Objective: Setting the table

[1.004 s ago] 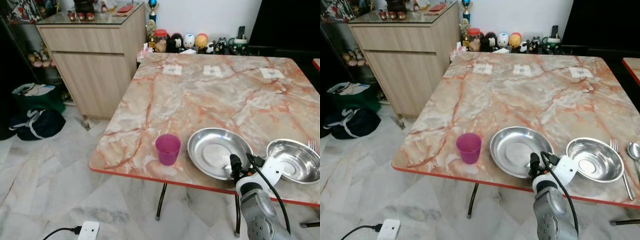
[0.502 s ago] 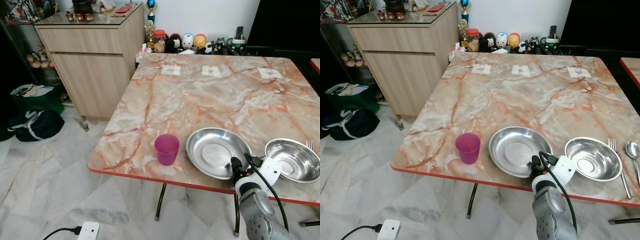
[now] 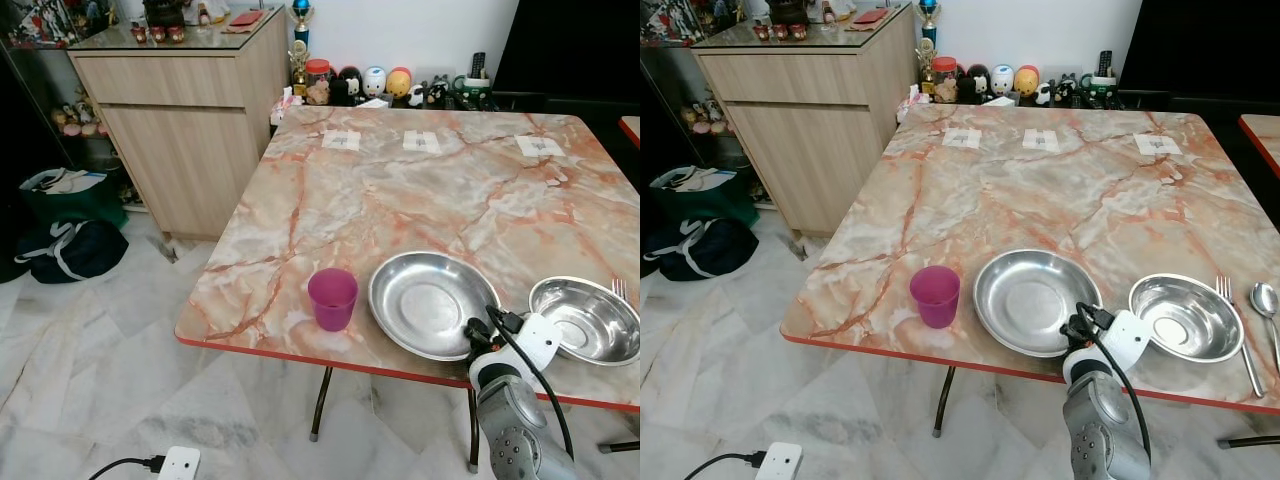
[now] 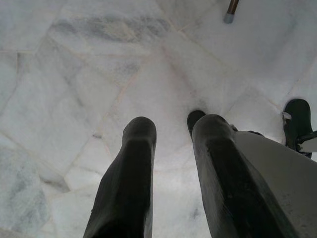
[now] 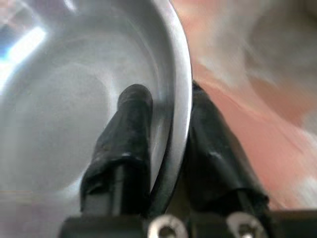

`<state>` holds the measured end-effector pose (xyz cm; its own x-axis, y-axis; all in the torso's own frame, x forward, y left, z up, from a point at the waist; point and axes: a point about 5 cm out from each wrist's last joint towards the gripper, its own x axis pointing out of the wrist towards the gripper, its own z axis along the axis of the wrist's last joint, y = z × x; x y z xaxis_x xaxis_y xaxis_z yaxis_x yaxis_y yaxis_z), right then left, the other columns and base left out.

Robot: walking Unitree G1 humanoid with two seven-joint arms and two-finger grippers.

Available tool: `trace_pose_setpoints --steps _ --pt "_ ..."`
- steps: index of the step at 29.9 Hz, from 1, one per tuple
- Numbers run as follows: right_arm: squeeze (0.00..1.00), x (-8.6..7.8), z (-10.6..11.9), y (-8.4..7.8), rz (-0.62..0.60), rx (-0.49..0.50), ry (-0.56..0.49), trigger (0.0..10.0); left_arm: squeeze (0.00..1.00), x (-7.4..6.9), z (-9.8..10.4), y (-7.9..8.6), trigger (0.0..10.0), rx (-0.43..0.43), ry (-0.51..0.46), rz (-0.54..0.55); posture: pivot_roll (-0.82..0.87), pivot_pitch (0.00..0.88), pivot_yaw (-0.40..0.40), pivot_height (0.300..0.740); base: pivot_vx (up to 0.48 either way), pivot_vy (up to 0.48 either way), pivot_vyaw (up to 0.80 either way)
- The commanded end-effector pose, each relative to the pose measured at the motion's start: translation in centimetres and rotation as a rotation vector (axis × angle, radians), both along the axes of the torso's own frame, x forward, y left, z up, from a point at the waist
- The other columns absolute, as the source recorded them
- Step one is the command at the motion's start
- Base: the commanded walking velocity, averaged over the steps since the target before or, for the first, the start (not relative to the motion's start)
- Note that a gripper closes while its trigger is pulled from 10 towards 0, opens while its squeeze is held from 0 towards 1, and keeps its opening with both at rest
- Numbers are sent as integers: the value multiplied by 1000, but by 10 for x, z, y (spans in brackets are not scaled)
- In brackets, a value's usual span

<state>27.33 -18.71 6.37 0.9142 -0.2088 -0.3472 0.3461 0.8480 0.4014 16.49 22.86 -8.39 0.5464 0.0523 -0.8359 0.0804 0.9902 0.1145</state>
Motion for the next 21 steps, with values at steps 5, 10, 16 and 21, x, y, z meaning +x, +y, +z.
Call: trace_pose_setpoints --steps 5,10,16,21 --pt "0 2 15 -2 -25 -135 -146 0 0 -8 -3 1 10000 9 33 -12 -124 6 32 740 0 0 0" --pt "0 2 27 -3 -42 -190 -227 0 0 -9 -3 3 10000 14 33 -13 -124 6 33 740 0 0 0" --pt "0 1 53 -9 -125 -208 -412 0 0 -7 -2 3 10000 27 26 -23 -131 14 39 740 0 0 0" --pt "0 1 64 -9 -117 -254 -471 10000 0 -5 -4 -7 10000 22 23 -29 -136 18 39 740 0 0 0"
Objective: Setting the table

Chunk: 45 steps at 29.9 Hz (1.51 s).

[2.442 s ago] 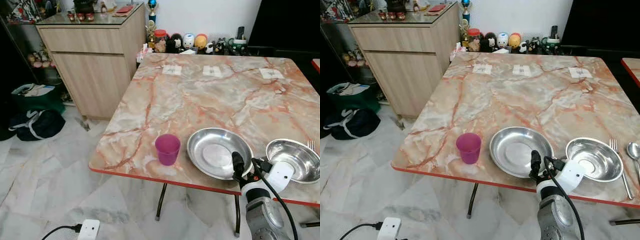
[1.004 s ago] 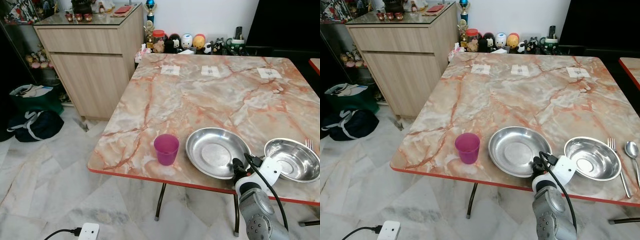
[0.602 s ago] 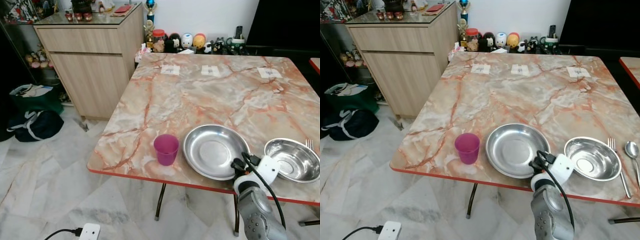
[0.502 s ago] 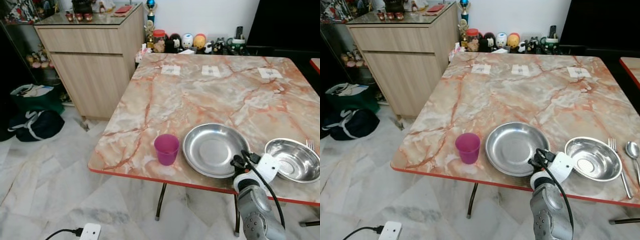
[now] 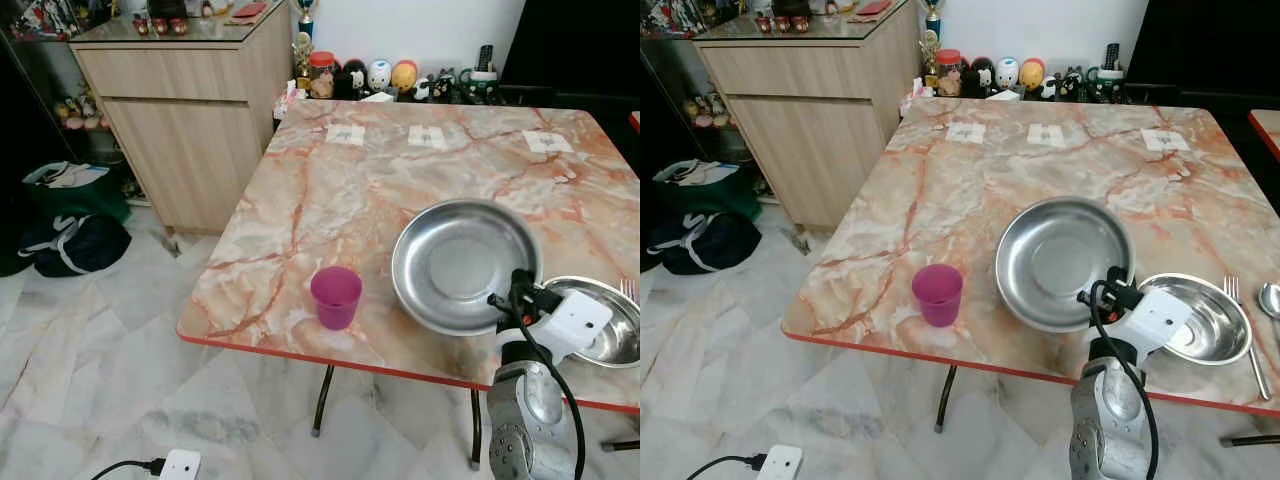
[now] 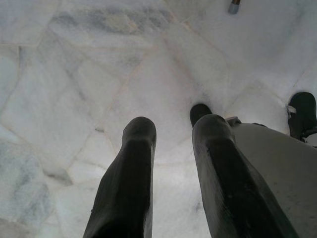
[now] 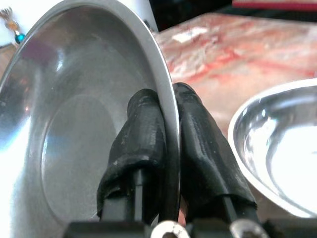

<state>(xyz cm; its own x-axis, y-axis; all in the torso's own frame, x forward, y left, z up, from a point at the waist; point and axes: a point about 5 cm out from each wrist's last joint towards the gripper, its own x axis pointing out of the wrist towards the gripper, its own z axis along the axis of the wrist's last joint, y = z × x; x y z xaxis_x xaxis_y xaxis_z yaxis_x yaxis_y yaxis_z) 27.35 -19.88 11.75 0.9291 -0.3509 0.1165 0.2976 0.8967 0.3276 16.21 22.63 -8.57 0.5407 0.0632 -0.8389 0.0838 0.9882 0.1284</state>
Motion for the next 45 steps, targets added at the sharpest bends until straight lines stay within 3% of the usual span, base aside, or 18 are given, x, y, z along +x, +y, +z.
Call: trace_pose_setpoints --steps 1,7,15,26,45 --pt "0 0 10 2 0 -21 -49 10000 0 -3 -3 -7 10000 7 17 -28 -136 18 38 740 0 0 0" --pt "0 2 15 2 8 -12 -94 10000 0 -2 -4 -17 10000 13 14 -36 -136 22 38 740 0 0 0" --pt "0 1 18 3 18 -21 -111 10000 0 0 -3 -13 10000 36 6 -38 -138 21 40 740 0 0 0" --pt "0 3 22 2 38 -37 -128 10000 0 2 -1 -6 10000 60 -11 -36 -147 3 41 740 0 -450 -272" --pt "0 4 32 9 65 -58 -182 10000 0 9 2 -9 10000 66 -36 -37 -144 0 41 740 0 -473 0"
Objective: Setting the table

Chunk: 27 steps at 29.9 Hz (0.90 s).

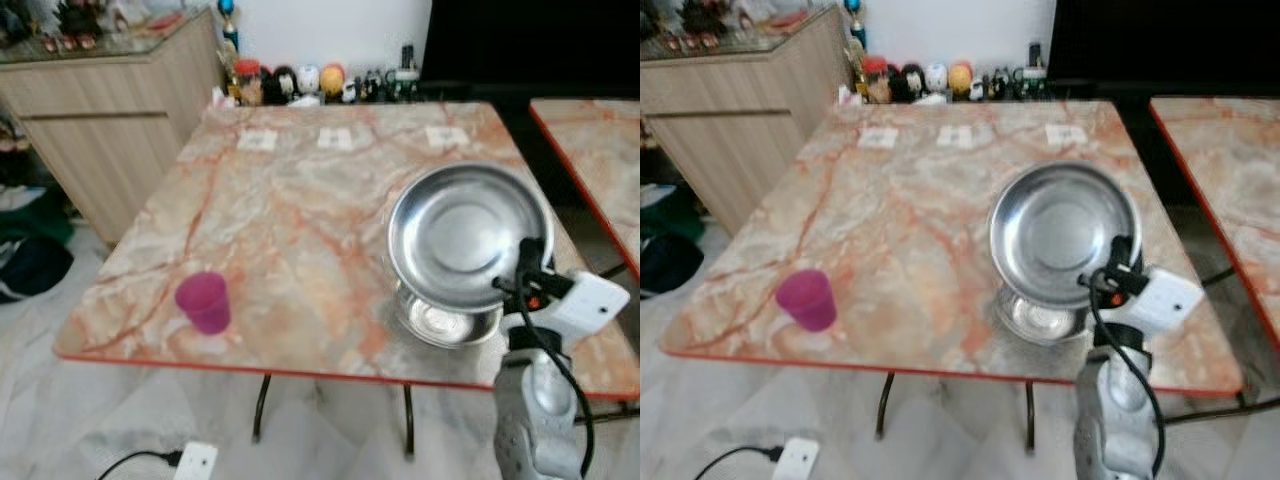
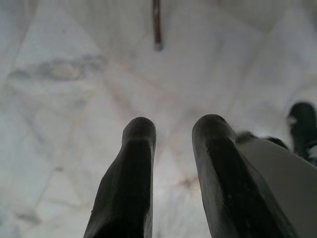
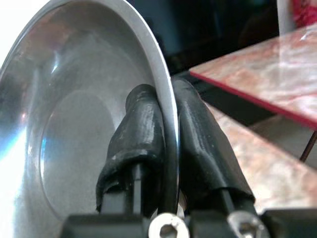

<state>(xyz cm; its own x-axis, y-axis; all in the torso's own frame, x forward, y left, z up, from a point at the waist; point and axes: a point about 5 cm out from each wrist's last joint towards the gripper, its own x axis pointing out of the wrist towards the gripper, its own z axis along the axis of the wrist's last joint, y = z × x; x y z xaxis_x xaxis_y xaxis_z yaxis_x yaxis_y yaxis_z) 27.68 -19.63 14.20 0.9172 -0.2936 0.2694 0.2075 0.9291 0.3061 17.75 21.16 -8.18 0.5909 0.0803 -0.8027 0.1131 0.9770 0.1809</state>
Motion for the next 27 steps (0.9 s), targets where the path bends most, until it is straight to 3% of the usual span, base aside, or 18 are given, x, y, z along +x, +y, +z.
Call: trace_pose_setpoints --steps 1,27 --pt "0 1 7 7 13 7 -36 10000 0 -6 -2 5 10000 18 20 4 -144 0 41 740 0 -472 0" --pt "0 -1 1 0 -35 33 -13 10000 0 -1 1 6 10000 18 6 7 -151 13 50 740 0 -469 0"
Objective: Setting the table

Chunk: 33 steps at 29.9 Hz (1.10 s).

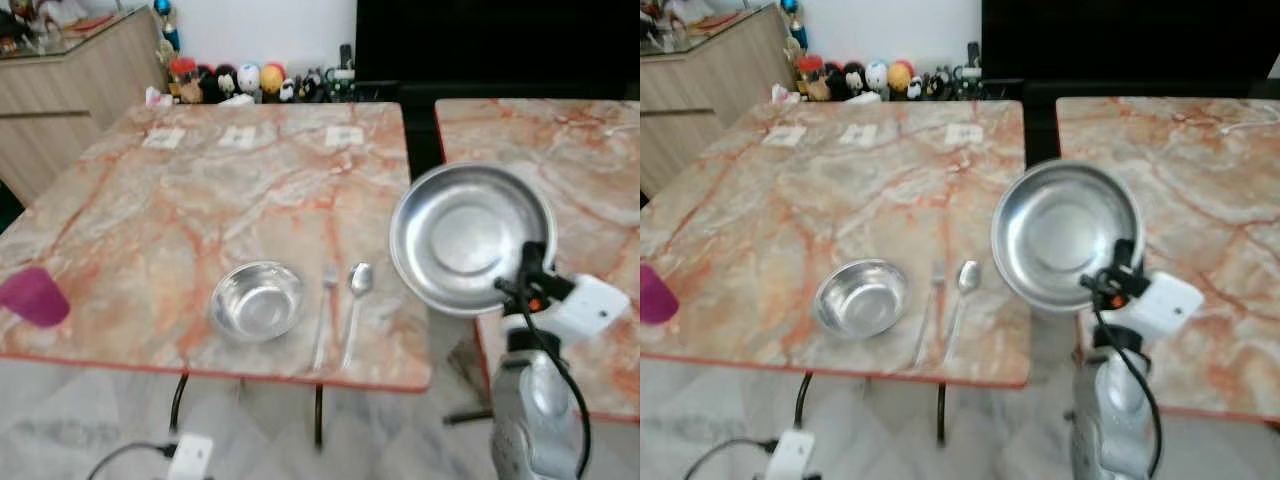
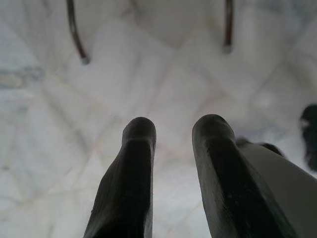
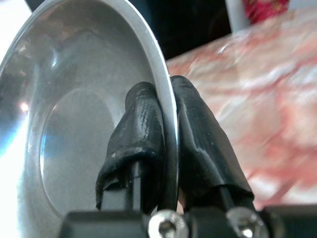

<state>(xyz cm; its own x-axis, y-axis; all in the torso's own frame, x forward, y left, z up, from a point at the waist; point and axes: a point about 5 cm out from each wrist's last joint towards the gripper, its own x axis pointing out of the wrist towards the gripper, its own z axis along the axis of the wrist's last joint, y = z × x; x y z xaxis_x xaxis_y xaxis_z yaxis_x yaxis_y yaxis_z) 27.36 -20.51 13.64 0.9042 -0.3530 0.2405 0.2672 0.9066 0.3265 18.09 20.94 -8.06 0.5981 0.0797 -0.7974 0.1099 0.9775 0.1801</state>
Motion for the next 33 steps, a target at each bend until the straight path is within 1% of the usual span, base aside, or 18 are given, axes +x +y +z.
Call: trace_pose_setpoints --steps 1,10,13,17,22,28,33 --pt "0 2 7 8 21 5 -35 10000 0 -4 -1 8 10000 20 15 5 -152 14 51 740 0 -469 0" --pt "0 -1 3 5 -2 16 -21 10000 0 -4 -1 7 10000 19 13 1 -159 16 55 740 0 -469 0" --pt "0 -3 0 4 -15 26 -1 10000 0 -3 0 7 10000 20 13 -2 -161 16 58 740 0 -469 0" --pt "0 -4 -4 4 -26 52 21 10000 0 -2 0 7 10000 20 10 -4 -163 16 61 740 0 -469 -694" --pt "0 -5 -2 4 -32 39 3 10000 0 1 2 7 10000 21 4 -9 -163 15 62 740 0 -465 -715" --pt "0 -6 -2 3 -43 36 13 10000 0 1 1 7 10000 24 4 -2 -162 17 62 740 0 -46 0" --pt "0 -9 -6 -1 -76 84 32 10000 0 1 1 7 10000 24 7 -5 -163 18 63 740 0 0 0"
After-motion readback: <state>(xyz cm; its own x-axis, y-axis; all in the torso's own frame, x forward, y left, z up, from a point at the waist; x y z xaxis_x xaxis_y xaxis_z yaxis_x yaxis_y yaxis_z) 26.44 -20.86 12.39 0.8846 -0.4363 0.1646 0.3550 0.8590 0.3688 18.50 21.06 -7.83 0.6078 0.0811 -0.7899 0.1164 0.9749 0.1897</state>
